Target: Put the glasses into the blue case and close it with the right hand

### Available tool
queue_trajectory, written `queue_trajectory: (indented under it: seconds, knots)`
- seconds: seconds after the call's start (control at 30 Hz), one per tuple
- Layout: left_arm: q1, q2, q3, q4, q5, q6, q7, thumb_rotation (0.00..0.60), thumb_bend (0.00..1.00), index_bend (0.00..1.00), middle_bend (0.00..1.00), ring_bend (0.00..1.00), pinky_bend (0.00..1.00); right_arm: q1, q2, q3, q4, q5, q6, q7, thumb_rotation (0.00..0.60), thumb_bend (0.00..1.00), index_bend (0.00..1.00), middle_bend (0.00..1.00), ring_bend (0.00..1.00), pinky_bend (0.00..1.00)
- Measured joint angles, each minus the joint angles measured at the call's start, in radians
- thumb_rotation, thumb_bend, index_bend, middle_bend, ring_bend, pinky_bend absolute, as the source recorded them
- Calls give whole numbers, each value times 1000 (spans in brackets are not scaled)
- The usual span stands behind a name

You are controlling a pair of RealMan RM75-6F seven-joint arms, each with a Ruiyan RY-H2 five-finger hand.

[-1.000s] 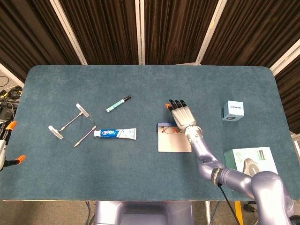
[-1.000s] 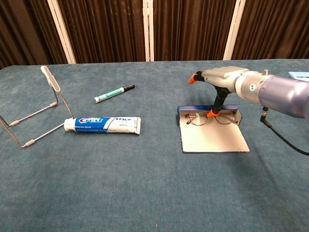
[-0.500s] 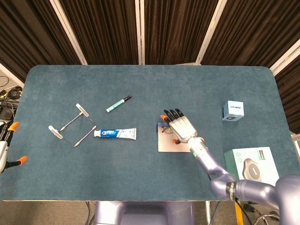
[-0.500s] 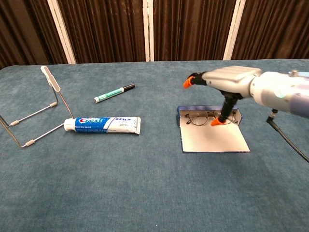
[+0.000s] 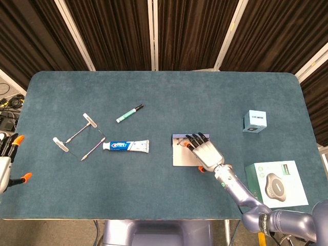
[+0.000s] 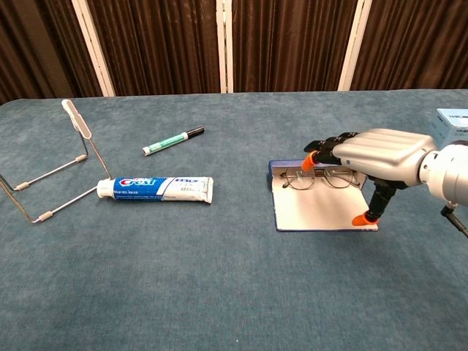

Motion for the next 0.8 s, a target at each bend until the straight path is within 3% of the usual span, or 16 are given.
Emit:
queue_trajectory:
  seconds: [0.8]
  knots:
    - [-8,-8,-7,10,-26,-20,13,600,0,0,0,0,0,-7,-124,36,151,-14,-62,42,600,88,221,0,0,0]
